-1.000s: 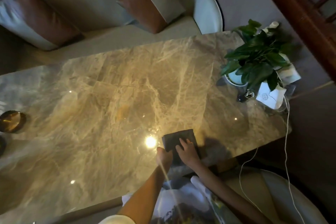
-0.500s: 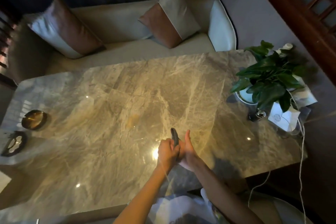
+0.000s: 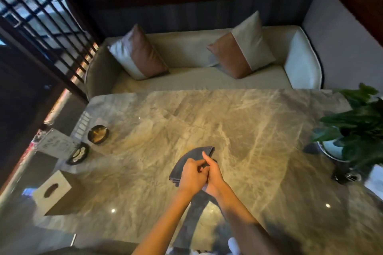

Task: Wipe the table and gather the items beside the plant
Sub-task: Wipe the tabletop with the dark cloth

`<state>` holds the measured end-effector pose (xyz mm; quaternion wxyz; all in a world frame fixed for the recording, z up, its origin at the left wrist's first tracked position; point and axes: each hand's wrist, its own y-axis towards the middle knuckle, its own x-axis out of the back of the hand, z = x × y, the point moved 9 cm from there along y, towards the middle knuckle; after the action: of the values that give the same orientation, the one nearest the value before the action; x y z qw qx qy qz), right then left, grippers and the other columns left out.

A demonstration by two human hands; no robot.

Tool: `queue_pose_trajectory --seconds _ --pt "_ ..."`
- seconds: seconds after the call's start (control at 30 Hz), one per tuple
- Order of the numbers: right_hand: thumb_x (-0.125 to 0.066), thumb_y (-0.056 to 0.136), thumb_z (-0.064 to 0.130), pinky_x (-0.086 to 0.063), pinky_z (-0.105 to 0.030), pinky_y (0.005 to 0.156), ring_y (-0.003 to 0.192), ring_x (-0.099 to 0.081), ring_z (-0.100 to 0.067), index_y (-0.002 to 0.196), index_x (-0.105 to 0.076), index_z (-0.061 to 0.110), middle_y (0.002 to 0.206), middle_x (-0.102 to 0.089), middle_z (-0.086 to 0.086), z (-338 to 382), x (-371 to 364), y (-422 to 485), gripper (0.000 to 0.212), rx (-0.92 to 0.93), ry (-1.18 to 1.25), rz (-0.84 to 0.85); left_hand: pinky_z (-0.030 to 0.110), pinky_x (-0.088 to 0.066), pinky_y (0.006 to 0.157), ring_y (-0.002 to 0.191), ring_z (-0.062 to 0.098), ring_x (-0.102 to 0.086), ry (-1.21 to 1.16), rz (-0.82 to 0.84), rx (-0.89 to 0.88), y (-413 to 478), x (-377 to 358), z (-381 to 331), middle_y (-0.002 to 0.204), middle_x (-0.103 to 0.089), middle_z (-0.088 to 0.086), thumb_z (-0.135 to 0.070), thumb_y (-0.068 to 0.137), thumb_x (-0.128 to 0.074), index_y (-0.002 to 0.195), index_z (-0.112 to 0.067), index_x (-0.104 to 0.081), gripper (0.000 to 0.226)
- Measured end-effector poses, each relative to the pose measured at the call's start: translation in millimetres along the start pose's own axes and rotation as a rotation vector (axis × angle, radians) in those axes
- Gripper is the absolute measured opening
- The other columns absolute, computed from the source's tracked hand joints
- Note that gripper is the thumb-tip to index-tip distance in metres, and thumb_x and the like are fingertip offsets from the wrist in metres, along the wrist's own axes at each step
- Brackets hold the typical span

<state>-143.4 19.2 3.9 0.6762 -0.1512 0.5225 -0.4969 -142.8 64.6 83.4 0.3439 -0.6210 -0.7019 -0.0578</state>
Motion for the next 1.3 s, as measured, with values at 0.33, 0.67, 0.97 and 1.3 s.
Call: queue_pose_trajectory --seconds 0.33,0.67,0.97,1.3 --pt "-0.046 0.096 0.030 -0.056 -0.037 0.070 0.077 -0.074 -0.025 0.123 -0.059 0.005 0.090 -0.077 -0.012 67.3 38.1 11.8 0.039 0.128 -0.010 -0.177 0.019 -0.047 0.085 0.097 0.015 -0.065 0.056 -0.212 0.134 14.2 82.1 104.9 0.106 -0.066 0.011 -0.026 0.094 -0.042 0.124 -0.012 -0.058 0.037" --pt "-0.035 0.102 0.038 -0.025 -0.040 0.118 0.145 -0.028 -0.023 0.151 -0.025 0.014 0.159 -0.026 -0.005 116.1 85.7 96.3 0.055 0.326 -0.617 -0.564 0.063 -0.003 0.116 0.149 0.027 -0.010 0.688 -0.205 0.109 79.0 106.2 289.4 0.160 -0.017 0.005 -0.047 0.091 -0.024 0.150 -0.032 -0.015 0.062" --pt "-0.035 0.101 0.037 0.000 -0.055 0.119 0.147 0.024 -0.017 0.134 -0.022 0.063 0.162 0.009 0.013 57.4 74.6 156.6 0.043 0.447 -0.999 -0.660 0.061 0.000 0.117 0.149 0.014 -0.006 0.534 -0.320 0.019 84.4 110.9 326.4 0.161 -0.003 -0.003 -0.041 0.090 -0.023 0.151 -0.028 -0.001 0.067" --pt "-0.027 0.102 0.046 0.015 -0.051 0.116 0.143 0.030 -0.019 0.148 -0.011 0.046 0.151 0.018 0.019 -9.8 12.8 180.2 0.049 0.430 -1.193 -0.602 0.058 0.004 0.119 0.149 0.009 0.000 0.425 -0.282 0.036 83.3 113.6 324.3 0.162 -0.003 -0.005 -0.037 0.090 -0.023 0.152 -0.025 0.003 0.068"
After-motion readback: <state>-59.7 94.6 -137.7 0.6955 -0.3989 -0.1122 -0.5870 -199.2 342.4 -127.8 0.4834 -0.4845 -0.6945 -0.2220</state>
